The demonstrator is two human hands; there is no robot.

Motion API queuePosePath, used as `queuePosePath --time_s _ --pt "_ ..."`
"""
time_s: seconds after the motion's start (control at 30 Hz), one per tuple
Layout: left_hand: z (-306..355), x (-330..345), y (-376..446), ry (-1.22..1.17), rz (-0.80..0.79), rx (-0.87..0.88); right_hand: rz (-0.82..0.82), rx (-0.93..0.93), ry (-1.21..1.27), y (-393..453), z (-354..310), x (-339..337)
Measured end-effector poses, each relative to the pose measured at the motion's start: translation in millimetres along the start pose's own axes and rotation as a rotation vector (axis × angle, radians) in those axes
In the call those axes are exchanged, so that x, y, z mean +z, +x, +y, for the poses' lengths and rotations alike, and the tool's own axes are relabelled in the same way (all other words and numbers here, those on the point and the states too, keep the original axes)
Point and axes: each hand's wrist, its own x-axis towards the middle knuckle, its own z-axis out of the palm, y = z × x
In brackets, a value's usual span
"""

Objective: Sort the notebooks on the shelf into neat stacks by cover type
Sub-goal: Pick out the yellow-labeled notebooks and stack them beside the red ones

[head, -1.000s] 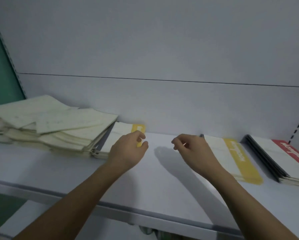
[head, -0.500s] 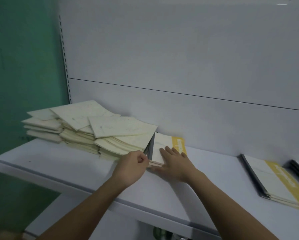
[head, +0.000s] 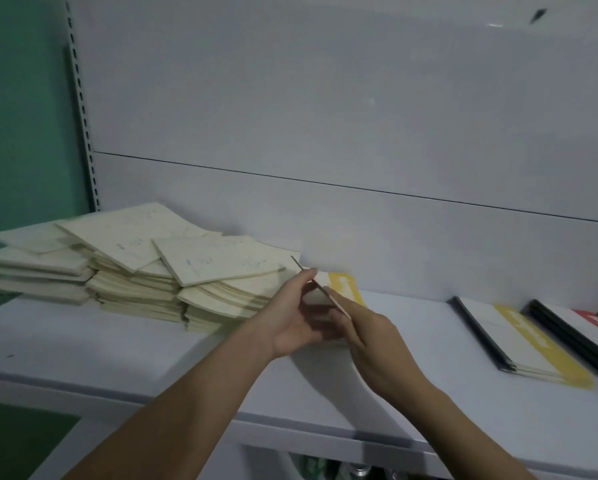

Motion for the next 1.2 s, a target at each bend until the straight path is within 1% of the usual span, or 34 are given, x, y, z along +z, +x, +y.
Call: queuePosePath --time_s 0.1,0.13,0.17,0.2,0.27,0.3,0.33,0.37,0.4,0.47,0.5,0.57,0.6,0.7,0.73,0.8,0.83,0.93,1.0,1.07,1.1,1.13,1.2 --pt "10.6 3.5 1.7 0.103 0.099 0.002 -0.187 -0.036 -0.069 -3.5 -7.1 -8.3" --pt "13.1 1.9 1.2 0.135 0.133 0.016 -0.228 -0.014 -0.046 -2.4 -6.5 -11.7" --pt "16.2 0.0 -1.0 0.157 0.156 0.037 -0.216 0.024 0.007 -0.5 -5.2 -14.6" --pt "19.6 -4.2 -2.1 0.178 0.178 0.07 -0.144 0.083 0.083 2.6 -4.1 -16.9" --pt "27.6 -12.3 -7.4 0.232 0.197 0.145 0.086 0.208 0.202 11.9 2.8 -18.6" --pt "33.4 -16.3 -11.6 0.25 0.207 0.172 0.167 0.263 0.189 17.0 10.4 -15.6" --pt "39.9 -21.3 -15.7 0.258 0.219 0.197 0.188 0.313 0.127 21.6 17.3 -11.9" --pt "45.4 -26.3 -19.2 0.253 0.228 0.219 0.144 0.345 0.033 25.0 25.5 -7.5" --pt "50.3 -31.7 -21.5 0.253 0.234 0.237 0.045 0.342 -0.062 28.1 32.3 -1.5" --pt "58.2 -40.2 -25.4 0.273 0.25 0.256 -0.201 0.255 -0.219 33.0 38.0 11.6" --pt "61.0 -43.4 -27.2 0.29 0.258 0.261 -0.294 0.197 -0.269 34.8 36.4 17.5" --pt "65.3 -47.7 -30.5 0.312 0.27 0.265 -0.405 0.145 -0.322 37.7 31.1 25.2" --pt "66.7 -49.7 -31.8 0.313 0.274 0.267 -0.419 0.132 -0.341 37.9 29.1 26.1" --pt "70.3 -55.1 -34.5 0.312 0.278 0.265 -0.366 0.085 -0.444 33.5 23.5 19.5" --pt "71.4 -57.4 -35.2 0.312 0.283 0.267 -0.381 0.081 -0.468 30.7 24.1 16.1" --pt "73.6 -62.5 -35.8 0.306 0.304 0.271 -0.412 0.126 -0.428 24.9 24.6 4.5" --pt "74.1 -63.9 -36.8 0.302 0.316 0.268 -0.369 0.171 -0.347 22.8 27.2 -1.5" --pt "73.2 -64.1 -37.1 0.307 0.336 0.25 -0.029 0.273 -0.012 24.2 29.8 -17.1" --pt "69.7 -60.9 -35.5 0.318 0.332 0.241 0.173 0.259 0.124 30.0 22.7 -19.6" --pt "65.0 -56.2 -32.3 0.323 0.32 0.236 0.336 0.211 0.19 36.1 5.1 -18.6" --pt "62.6 -53.1 -31.0 0.32 0.318 0.231 0.372 0.176 0.219 38.7 -6.0 -16.8" --pt "60.2 -49.7 -29.7 0.316 0.314 0.224 0.358 0.138 0.231 39.7 -17.1 -14.0" --pt "57.1 -43.7 -27.0 0.296 0.282 0.202 0.223 0.041 0.165 39.3 -35.1 -5.1"
